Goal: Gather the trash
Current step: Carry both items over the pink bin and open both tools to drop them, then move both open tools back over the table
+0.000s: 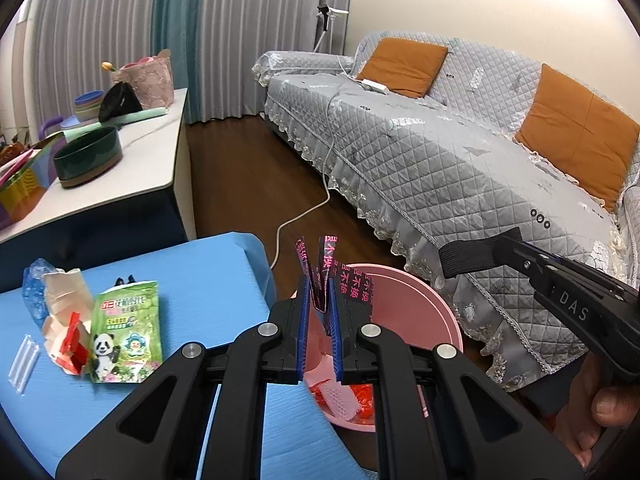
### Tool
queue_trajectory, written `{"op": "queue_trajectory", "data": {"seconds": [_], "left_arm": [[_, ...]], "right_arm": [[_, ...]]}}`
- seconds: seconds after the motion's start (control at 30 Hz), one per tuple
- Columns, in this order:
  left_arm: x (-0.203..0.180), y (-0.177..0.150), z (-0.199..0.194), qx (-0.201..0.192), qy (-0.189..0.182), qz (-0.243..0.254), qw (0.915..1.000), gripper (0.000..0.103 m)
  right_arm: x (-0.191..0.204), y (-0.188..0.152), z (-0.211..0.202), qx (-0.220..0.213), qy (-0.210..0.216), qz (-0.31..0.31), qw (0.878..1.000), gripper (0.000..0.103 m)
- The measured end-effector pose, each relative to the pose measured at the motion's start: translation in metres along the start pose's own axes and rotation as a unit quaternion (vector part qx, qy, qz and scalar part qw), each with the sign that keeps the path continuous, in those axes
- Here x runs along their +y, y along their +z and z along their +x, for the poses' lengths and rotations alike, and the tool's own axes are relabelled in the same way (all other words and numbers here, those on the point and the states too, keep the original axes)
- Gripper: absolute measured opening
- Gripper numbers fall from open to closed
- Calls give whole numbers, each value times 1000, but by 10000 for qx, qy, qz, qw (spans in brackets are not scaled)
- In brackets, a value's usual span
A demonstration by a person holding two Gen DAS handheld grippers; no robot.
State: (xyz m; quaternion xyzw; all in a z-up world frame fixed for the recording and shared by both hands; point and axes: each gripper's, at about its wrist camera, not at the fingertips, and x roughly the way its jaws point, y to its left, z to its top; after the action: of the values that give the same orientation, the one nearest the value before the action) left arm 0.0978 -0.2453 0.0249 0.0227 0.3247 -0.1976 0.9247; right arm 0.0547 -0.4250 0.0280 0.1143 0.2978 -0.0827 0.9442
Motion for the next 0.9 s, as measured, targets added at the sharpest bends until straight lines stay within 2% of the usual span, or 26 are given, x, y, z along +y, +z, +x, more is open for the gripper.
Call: {"op": "queue_trajectory", "data": {"seconds": [0.07,0.17,0.2,0.23,0.27,0.3,0.6,0.9], "left_arm": [[-2,0,3,20,-21,24,10000,10],[-2,1,8,112,-108,-17,9999,12],[0,1,10,165,-174,-86,9997,16],[3,1,12,203,-210,-132,9995,27],[4,-1,12,221,-212,-166,9994,32],[6,-2,11,225,-174,-190,9994,36],[23,-11,-6,217,-20,-242,9995,36],[57,-18,-43,72,187,-391,9990,36]], "right_arm": [[0,1,2,15,-9,2,10000,8],[-2,0,4,40,-89,2,10000,16],[-2,-1,6,76,-125,2,9999,32],[-2,-1,6,74,-142,16,9999,41],[-3,-1,5,59,-164,38,9998,50],[-3,-1,5,63,-170,39,9998,51],[3,0,0,-43,-103,107,9999,51],[35,-3,-14,-277,269,-107,9992,51]]}}
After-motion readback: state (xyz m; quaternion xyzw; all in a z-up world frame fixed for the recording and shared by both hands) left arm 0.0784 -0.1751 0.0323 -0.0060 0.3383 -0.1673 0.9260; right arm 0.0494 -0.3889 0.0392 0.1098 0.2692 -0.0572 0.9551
